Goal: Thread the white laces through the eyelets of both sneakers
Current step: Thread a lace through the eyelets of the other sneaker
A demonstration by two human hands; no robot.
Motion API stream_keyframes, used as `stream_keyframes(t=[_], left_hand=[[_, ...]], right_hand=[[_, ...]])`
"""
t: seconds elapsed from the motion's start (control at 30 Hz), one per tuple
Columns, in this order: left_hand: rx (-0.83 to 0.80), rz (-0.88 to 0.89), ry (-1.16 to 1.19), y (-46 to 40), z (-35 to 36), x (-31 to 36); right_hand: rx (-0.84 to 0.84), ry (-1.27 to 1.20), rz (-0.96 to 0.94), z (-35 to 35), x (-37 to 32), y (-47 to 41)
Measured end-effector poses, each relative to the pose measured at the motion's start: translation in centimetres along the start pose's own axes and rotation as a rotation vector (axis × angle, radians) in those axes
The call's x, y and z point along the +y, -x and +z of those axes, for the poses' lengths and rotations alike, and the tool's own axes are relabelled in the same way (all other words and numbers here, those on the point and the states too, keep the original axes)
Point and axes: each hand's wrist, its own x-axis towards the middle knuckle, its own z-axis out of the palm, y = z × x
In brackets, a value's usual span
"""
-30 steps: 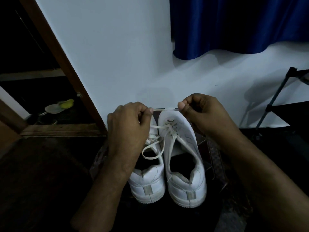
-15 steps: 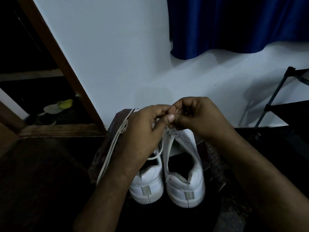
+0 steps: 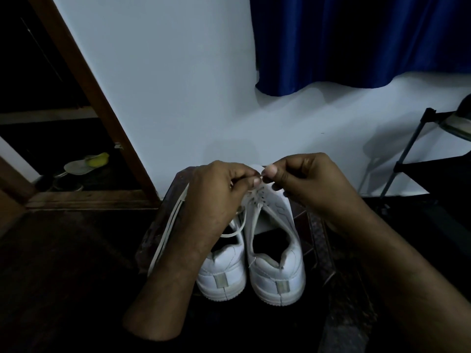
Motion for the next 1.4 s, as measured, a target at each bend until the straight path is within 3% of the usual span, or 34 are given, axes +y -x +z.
stream_keyframes(t=[0.2, 0.27, 0.4, 0.5, 0.9, 1.13, 1.3, 1.4], left_hand=[[0.037, -0.046, -0.049, 0.9, 0.0, 0.0], [0.058, -0.058, -0.074, 1.3, 0.3, 0.2], [0.077, -0.027, -0.162, 1.6, 0.7, 0.3], [0.094, -0.006, -0.22, 1.4, 1.2, -0.3], [-0.086, -0.114, -0.156, 0.3, 2.7, -1.0], [-0.153, -0.125, -0.306, -0.3, 2.8, -0.3], [-0.144, -0.12, -0.251, -0.4, 2.9, -0.6], [-0.105, -0.111, -0.202, -0.3, 2.9, -1.1]], right_hand=[[-0.411, 0.6, 0.154, -0.6, 0.1, 2.3], [-0.332, 0.736, 0.085, 0.7, 0.1, 2.7], [-0.013, 0.848, 0.009, 3.3, 0.3, 2.6], [0.064, 0.768, 0.02, 3.1, 0.9, 1.7], [-0.105, 0.232, 0.236, 0.3, 2.2, -0.5], [-0.162, 0.161, 0.262, 0.3, 3.0, -1.0], [-0.099, 0.017, 0.298, 0.5, 3.6, -0.7], [-0.075, 0.182, 0.235, 1.2, 4.1, -0.9]])
